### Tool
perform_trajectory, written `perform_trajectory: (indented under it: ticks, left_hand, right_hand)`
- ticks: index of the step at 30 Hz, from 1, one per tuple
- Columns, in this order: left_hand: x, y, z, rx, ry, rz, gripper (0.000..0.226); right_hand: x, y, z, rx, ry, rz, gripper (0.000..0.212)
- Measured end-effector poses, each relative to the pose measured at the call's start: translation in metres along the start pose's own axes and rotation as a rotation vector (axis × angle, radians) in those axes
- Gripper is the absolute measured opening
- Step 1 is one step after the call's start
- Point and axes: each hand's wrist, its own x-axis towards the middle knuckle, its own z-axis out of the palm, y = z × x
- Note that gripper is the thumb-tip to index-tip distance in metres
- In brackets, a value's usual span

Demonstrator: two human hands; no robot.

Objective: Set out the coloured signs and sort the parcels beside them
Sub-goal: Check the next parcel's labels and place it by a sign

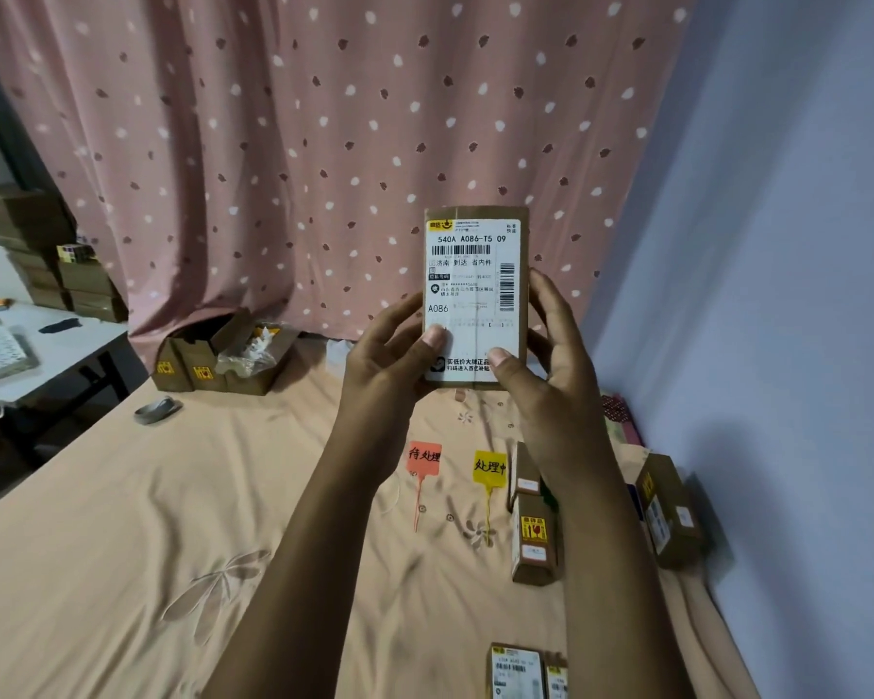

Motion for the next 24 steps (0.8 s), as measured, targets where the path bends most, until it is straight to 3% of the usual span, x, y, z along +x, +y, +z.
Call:
perform_trajectory:
  ticks: [12, 19, 24]
  left_hand:
    - [-0.005, 0.003, 0.012, 0.076, -0.063, 0.018, 0.041]
    - [-0.007, -0.004, 0.014, -0.104, 0.023, 0.016, 0.050]
    - [-0.005, -0.003, 0.018, -0.170, 0.084, 0.021, 0.051]
  right_hand:
    - [-0.009, -0.016, -0.014, -0.040, 0.037, 0.049, 0.073]
    - [-0.010, -0.017, -0.017, -0.047, 0.014, -0.044, 0.065]
    - [-0.010, -0.014, -0.008, -0.091, 0.177, -0.121, 0.052]
